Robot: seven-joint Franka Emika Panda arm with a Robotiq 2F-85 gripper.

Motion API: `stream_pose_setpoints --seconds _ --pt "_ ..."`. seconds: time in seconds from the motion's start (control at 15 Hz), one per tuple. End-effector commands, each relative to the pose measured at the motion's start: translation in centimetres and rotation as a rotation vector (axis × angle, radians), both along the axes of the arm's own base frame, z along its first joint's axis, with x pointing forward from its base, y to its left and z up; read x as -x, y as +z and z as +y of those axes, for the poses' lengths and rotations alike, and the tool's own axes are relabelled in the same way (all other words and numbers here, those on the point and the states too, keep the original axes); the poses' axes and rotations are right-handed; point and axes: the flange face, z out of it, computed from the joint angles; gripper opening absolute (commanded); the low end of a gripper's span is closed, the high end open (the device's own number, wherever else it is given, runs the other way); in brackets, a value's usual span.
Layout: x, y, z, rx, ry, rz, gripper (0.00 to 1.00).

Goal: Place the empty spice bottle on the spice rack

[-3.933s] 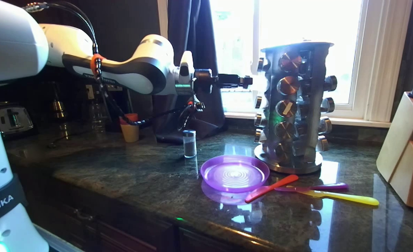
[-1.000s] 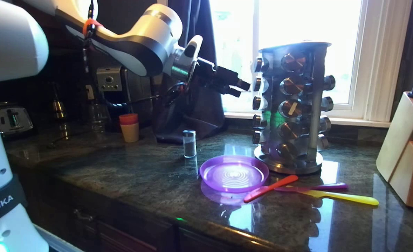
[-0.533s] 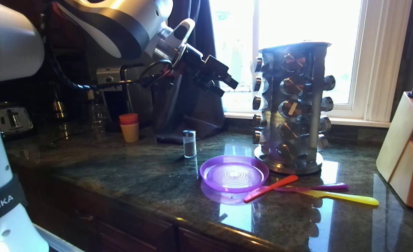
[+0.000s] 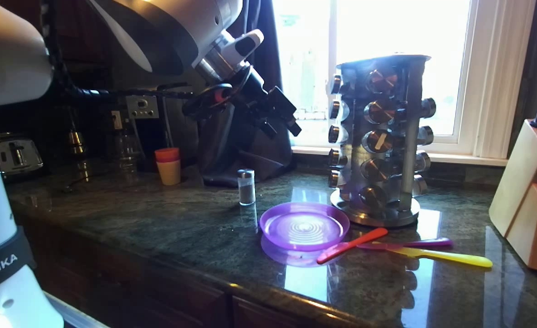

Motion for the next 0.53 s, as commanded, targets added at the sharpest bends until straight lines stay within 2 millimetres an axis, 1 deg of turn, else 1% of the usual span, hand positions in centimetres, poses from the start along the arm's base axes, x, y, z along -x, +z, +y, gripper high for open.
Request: stream_pose_setpoints --seconds 0.0,0.07,0.13,0.27,0.47 --pt "1.07 -1.72 0.95 -0.144 0.107 0.035 1.00" --pt "1.42 -2.04 1.42 -0.179 0.134 0.042 1.00" --pt "0.68 -1.21 0.92 -0.097 0.085 0.027 1.00" --pt "0.95 -1.72 1.28 -0.138 0.114 0.037 1.00" --pt "1.01 -1.97 1.32 -0.152 0.119 0.041 1.00"
